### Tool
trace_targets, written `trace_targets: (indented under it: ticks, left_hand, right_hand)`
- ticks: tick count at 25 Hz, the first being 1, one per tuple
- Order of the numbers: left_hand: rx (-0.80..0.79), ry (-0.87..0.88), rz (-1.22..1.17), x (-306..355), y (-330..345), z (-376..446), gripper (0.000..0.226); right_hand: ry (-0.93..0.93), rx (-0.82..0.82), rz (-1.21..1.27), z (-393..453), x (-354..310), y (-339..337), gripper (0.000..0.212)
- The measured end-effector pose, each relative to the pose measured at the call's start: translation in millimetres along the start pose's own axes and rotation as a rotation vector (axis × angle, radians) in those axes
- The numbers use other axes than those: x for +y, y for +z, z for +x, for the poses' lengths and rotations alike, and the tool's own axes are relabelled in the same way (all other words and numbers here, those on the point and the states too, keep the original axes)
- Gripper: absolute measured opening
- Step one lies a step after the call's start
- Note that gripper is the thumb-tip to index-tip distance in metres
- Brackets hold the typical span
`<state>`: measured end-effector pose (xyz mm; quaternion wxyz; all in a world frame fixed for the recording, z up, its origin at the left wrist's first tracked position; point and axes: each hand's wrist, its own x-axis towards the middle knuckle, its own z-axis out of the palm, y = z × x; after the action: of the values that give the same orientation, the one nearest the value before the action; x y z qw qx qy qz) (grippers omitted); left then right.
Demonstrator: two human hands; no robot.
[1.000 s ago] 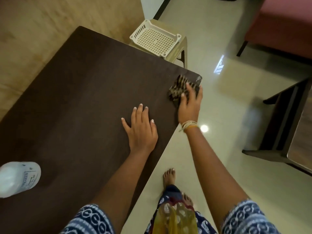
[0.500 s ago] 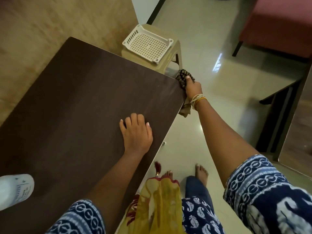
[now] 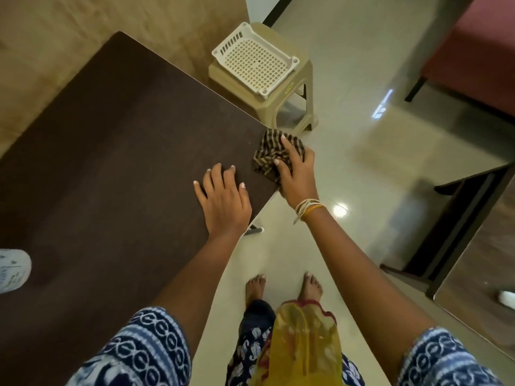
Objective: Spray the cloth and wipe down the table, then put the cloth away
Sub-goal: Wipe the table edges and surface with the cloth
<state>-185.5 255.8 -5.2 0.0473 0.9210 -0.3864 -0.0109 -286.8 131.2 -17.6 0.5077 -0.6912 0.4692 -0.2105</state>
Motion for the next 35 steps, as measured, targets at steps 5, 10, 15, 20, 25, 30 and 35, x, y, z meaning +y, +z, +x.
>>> trace_targets:
  ticks: [5,10,15,20,25,30,35]
  left_hand:
    - [0.005,-0.005,0.012,-0.2,3.3,0.7,0.04]
    - [-0.004,-0.008,0.007,-0.9,3.2,-1.1,0.041]
    - [0.011,-0.069,-0.076,1.1,-1.1,-1.0,0.043]
    - [0.025,-0.189,-0.16,2.6,-1.3,-3.8,0.057]
    - [-0.019,-0.18,-0.104,4.0,0.1,-0.1,0.061]
    - [-0.047,-0.185,-0.06,2.2,-1.2,3.9,0.06]
    - [-0.068,-0.179,-0.066,-1.0,-1.8,1.5,0.059]
  right_hand:
    - [0.091,0.039,-0.041,45.3,-4.4,-8.4,0.035]
    - [0.399,-0.109,0.045,76.9,4.2,-25.1,0.042]
    - [-0.082,0.181,-0.365,36.7,-15.0,-24.2,0.045]
    - [-0.579,-0.28,-0.875,6.3,-6.2,-4.4,0.052]
    - [-0.601,-0.428,-1.028,80.6,-39.2,15.9,0.058]
    - [-0.36,-0.599,-0.799,142.0,-65.9,39.9,0.055]
    - [-0.391,-0.555,-0.785,91.4,-30.0,-16.0,0.053]
